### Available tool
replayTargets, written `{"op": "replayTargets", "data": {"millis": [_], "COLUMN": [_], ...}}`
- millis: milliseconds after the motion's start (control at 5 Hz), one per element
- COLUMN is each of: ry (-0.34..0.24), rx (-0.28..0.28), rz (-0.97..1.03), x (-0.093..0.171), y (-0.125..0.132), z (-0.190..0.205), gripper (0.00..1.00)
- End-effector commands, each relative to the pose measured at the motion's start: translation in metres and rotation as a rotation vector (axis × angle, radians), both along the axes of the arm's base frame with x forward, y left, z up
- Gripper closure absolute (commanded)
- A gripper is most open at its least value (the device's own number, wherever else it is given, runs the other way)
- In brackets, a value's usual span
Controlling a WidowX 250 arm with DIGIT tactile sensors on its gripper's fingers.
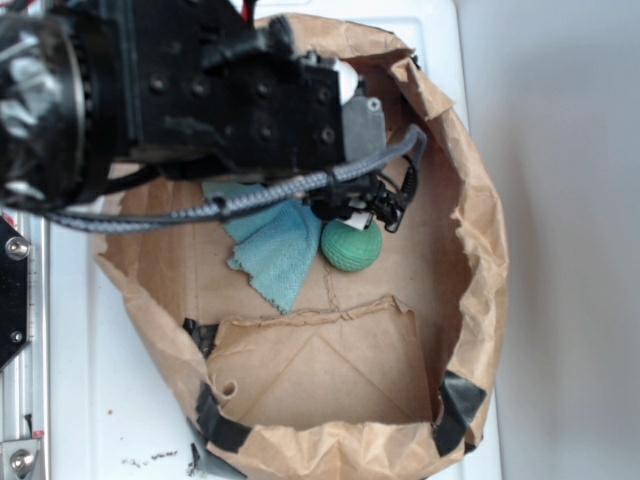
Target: Grab the blue cloth.
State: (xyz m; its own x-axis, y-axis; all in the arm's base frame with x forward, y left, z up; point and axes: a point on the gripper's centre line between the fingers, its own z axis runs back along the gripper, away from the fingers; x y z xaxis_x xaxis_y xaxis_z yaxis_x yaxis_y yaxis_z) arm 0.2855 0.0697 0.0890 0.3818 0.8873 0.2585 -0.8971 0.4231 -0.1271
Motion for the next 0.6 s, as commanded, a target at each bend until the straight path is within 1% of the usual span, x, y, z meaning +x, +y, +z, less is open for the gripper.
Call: {"op": "replayTargets", "data": {"millis": [0,400], "ry": [-0.038,-0.046], "rx": [0.001,-0.115], "rz": [-0.002,0.134], "x": [0.0010,-0.0052], "y": [0.0025,0.0039], "z": [0.0102,0.0017], "gripper": [0.00,0.00]}}
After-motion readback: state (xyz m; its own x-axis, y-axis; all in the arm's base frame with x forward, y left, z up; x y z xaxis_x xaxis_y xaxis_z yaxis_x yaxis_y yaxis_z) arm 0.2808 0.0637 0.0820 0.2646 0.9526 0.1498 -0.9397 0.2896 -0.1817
